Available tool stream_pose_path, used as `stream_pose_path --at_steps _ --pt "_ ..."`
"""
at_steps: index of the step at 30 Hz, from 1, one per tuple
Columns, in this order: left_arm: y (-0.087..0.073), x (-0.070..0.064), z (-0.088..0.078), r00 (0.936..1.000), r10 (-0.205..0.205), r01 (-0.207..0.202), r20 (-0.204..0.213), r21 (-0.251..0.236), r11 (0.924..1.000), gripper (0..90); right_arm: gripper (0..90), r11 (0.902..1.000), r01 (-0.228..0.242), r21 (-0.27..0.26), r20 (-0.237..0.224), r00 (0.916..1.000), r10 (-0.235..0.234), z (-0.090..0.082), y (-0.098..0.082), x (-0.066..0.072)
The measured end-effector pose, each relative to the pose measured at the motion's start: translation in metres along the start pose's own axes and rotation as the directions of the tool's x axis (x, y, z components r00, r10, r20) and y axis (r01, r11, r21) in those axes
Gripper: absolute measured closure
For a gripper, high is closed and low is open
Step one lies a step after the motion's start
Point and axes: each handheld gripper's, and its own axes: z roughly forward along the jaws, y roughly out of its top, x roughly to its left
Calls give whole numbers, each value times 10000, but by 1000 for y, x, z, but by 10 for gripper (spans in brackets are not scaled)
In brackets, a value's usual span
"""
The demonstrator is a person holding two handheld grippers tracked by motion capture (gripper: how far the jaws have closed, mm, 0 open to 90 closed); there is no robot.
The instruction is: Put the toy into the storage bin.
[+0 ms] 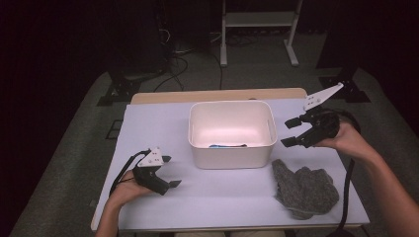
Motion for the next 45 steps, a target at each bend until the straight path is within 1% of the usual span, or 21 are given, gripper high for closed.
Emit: stream_pose_path --at_steps 15,21,28,36,44,45 --pt "0 0 0 10000 40 -40 -26 63 10000 70 197 9985 -539 -134 113 9985 540 0 -36 -3" --pt "0 -1 0 10000 69 -69 -37 67 10000 70 189 9965 -822 -160 102 9966 824 4 -52 -4" --pt "0 -1 0 10000 58 -58 -74 -1 10000 70 187 9932 -1144 -199 24 9934 1145 8 -72 -5" --pt "0 0 0 9999 33 -34 -142 -30 10000 70 185 9866 -1602 -315 80 9870 1606 12 -97 -5" --pt "1 -1 0 9998 36 -39 -207 -151 9999 70 178 9807 -1920 -378 53 9813 1924 15 -113 -5" --pt "1 -1 -1 9998 34 -38 -215 -158 9999 70 178 9813 -1884 -402 79 9820 1889 16 -114 -5"
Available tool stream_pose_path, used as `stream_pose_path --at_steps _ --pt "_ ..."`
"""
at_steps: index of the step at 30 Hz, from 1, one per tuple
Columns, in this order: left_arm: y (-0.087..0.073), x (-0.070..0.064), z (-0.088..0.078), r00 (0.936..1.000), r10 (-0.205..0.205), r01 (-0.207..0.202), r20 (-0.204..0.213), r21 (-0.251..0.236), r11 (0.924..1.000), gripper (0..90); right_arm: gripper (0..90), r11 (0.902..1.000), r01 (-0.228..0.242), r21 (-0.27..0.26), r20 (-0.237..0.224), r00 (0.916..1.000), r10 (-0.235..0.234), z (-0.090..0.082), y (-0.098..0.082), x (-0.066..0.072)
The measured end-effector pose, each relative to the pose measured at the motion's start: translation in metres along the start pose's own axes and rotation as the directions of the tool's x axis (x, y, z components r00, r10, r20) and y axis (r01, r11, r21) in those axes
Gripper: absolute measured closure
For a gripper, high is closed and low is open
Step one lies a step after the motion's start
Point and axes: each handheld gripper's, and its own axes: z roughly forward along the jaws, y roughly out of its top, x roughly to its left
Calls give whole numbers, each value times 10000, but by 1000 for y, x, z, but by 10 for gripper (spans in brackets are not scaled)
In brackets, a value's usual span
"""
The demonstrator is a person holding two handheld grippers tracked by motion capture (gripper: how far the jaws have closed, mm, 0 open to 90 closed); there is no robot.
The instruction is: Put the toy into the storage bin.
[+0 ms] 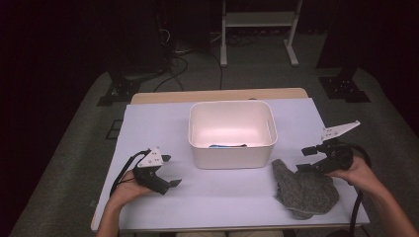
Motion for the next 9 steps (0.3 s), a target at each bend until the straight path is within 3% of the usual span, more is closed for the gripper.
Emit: stream_pose_path --at_steps 9 --pt "-1 1 1 9999 -116 115 -13 -167 9998 70 175 10000 -36 9 131 9999 35 7 -9 2"
